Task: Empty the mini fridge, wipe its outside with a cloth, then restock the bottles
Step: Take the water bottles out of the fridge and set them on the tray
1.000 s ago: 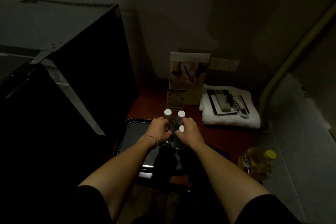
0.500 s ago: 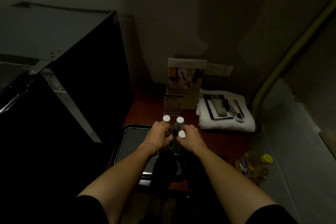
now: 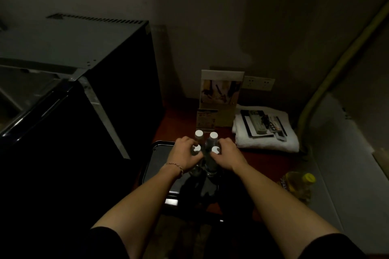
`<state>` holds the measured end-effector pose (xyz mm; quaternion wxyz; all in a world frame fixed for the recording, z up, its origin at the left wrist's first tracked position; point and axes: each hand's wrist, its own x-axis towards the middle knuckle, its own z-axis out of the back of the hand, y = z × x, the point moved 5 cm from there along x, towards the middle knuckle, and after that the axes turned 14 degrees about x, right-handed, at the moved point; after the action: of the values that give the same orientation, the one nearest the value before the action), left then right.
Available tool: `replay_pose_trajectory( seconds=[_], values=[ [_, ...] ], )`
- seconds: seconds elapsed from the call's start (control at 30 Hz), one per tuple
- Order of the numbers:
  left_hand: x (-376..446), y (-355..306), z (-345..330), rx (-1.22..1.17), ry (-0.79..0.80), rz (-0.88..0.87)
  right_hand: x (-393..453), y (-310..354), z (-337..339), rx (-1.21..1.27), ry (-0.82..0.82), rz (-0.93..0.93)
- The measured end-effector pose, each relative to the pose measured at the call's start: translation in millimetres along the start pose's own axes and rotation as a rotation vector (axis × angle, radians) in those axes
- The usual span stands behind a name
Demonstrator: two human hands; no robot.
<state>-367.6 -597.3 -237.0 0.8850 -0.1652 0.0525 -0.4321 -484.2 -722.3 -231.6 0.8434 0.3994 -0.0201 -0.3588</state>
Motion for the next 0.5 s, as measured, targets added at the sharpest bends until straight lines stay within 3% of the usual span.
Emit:
replay_pose_trajectory(
  seconds=[0.23,0.5],
  values=[
    [-49.2,-7.0,6.5,-0.008,0.005,0.023,-41.3,1.7,-9.6,-0.189,0.088,0.070],
    [-113.3,-1.0,25.8,0.239,0.108,-0.022,-130.5,30.6,-18.9,-0.454,0.037,0.045]
  ],
)
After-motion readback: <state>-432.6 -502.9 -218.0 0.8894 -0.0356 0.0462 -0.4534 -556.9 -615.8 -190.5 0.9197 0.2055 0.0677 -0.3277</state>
